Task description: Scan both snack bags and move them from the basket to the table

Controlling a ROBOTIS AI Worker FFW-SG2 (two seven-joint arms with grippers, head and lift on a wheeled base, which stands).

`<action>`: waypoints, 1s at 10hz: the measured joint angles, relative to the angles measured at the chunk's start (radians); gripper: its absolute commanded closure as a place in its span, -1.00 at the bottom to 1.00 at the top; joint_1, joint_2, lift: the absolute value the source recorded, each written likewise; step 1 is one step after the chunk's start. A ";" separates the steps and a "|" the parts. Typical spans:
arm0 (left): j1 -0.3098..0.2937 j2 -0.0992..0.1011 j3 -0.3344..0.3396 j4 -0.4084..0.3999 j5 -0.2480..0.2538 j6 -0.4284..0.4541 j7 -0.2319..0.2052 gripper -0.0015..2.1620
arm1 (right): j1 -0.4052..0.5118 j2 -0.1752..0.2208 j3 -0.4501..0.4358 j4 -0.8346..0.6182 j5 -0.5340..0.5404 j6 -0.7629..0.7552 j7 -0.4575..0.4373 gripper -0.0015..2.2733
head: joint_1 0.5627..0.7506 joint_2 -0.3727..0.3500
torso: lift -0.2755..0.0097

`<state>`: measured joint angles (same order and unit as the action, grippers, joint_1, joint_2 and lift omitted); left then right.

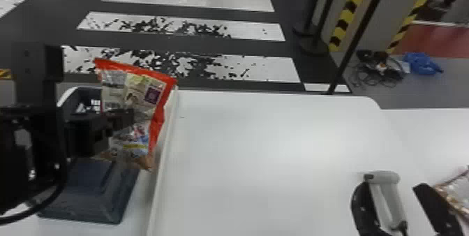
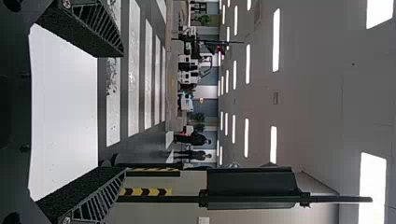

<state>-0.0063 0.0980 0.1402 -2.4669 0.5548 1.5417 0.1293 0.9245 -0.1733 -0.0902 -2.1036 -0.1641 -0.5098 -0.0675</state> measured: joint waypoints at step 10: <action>-0.190 -0.098 -0.307 0.536 -0.176 -0.207 -0.367 0.69 | -0.041 0.025 0.007 -0.012 0.008 0.074 0.000 -0.95 | 0.41 -0.94 | 0.24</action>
<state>-0.1963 0.0000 -0.1664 -1.9309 0.3789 1.3343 -0.2381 0.8832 -0.1479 -0.0833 -2.1151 -0.1565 -0.4363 -0.0675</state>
